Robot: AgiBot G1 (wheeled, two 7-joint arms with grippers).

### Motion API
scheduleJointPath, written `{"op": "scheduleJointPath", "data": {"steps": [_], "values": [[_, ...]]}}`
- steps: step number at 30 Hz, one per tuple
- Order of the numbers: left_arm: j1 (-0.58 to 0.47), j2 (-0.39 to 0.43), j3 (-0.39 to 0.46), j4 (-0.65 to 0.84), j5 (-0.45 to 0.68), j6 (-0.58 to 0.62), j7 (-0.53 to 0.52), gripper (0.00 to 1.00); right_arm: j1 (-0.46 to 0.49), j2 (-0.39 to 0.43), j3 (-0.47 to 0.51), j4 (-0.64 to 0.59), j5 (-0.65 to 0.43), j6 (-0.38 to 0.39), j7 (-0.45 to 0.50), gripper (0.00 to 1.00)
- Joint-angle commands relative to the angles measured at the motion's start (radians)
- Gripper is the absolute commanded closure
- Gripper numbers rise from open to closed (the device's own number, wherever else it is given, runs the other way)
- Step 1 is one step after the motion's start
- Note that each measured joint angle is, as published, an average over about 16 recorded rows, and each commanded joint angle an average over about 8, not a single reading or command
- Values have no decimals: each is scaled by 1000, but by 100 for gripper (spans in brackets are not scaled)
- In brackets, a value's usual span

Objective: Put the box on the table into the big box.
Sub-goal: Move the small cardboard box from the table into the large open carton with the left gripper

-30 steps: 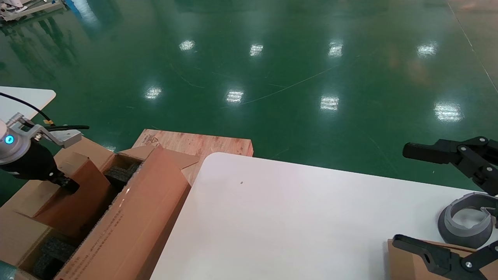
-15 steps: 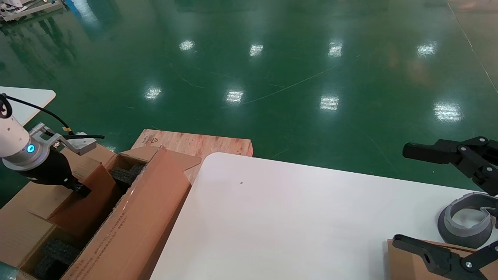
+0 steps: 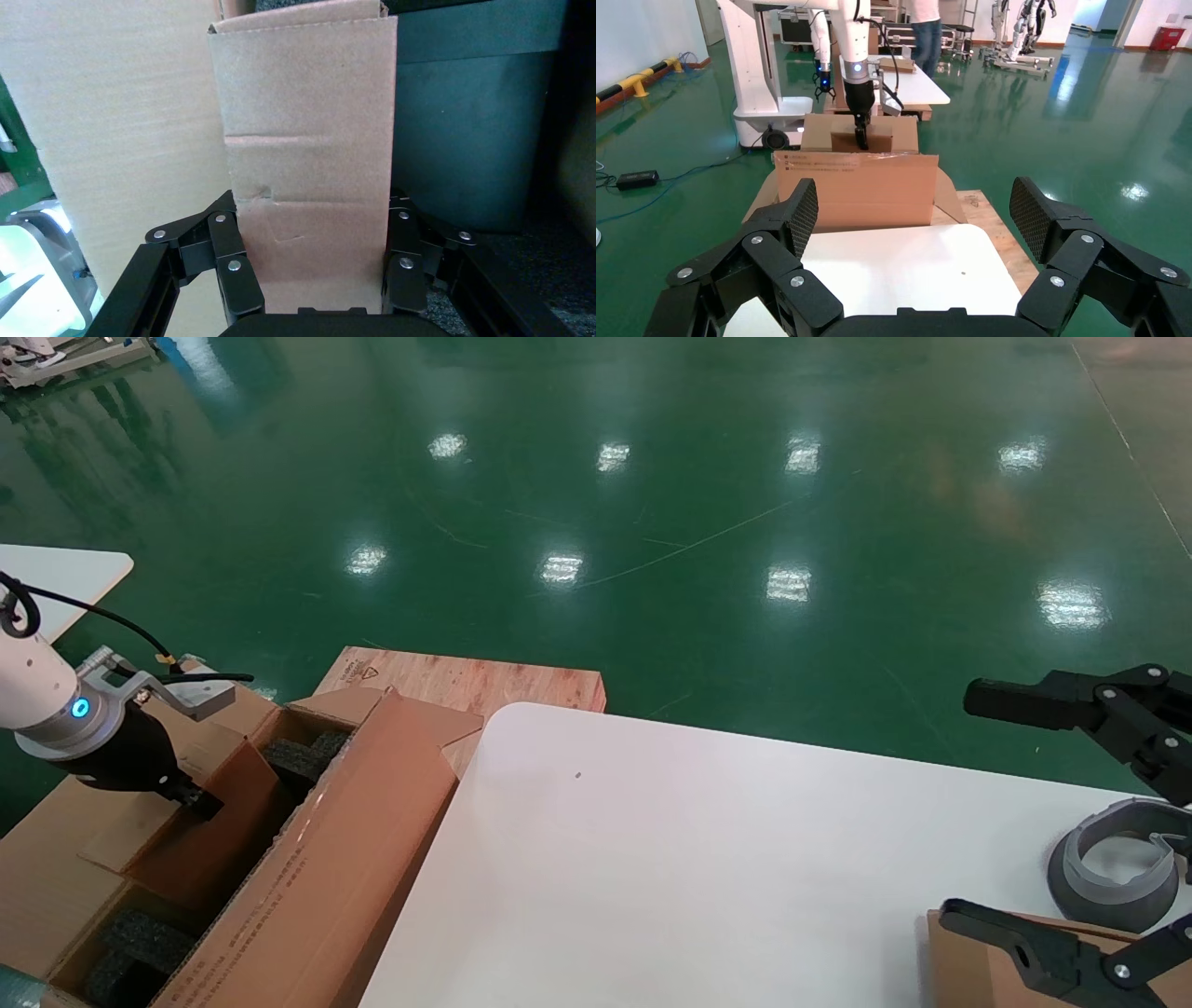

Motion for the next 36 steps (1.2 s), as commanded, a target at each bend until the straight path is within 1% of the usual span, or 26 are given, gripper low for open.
{"op": "scheduleJointPath", "data": {"steps": [1, 13, 14, 15, 21, 22, 23, 36], "values": [[8, -1, -2, 3, -2, -5, 4, 100, 0, 0, 0, 0, 0, 0, 0, 0], [75, 0, -17, 23, -23, -51, 22, 100, 0, 0, 0, 0, 0, 0, 0, 0], [82, 1, -19, 26, -25, -55, 23, 99, 0, 0, 0, 0, 0, 0, 0, 0], [89, 2, -21, 29, -27, -60, 24, 90, 0, 0, 0, 0, 0, 0, 0, 0], [122, 9, -29, 49, -38, -81, 30, 15, 0, 0, 0, 0, 0, 0, 0, 0], [126, 10, -30, 52, -39, -83, 31, 4, 0, 0, 0, 0, 0, 0, 0, 0], [129, 12, -31, 55, -41, -85, 31, 0, 0, 0, 0, 0, 0, 0, 0, 0], [157, 22, -37, 78, -49, -100, 36, 0, 0, 0, 0, 0, 0, 0, 0, 0]]}}
